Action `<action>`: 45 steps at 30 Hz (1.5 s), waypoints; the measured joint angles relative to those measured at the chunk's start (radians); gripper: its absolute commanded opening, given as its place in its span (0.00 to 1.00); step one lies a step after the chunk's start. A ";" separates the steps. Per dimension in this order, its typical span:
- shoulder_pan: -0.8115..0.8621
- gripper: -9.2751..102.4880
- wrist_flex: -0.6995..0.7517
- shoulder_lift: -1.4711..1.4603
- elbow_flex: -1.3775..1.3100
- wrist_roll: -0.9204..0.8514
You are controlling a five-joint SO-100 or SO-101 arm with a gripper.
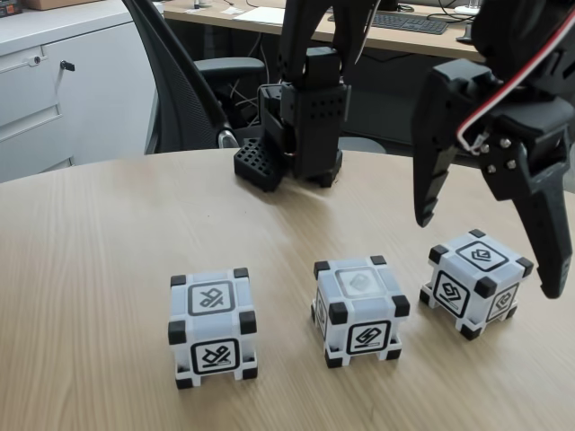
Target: Stack cubes from left to right.
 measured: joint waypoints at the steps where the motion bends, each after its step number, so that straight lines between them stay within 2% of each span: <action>1: -0.012 0.48 0.000 -0.005 0.000 0.002; 11: -0.103 0.49 -0.008 -0.084 0.000 0.064; 25: -0.095 0.48 -0.012 -0.193 0.000 0.057; 34: -0.095 0.42 -0.014 -0.196 -0.002 0.057; 45: -0.089 0.42 -0.006 -0.275 -0.014 0.049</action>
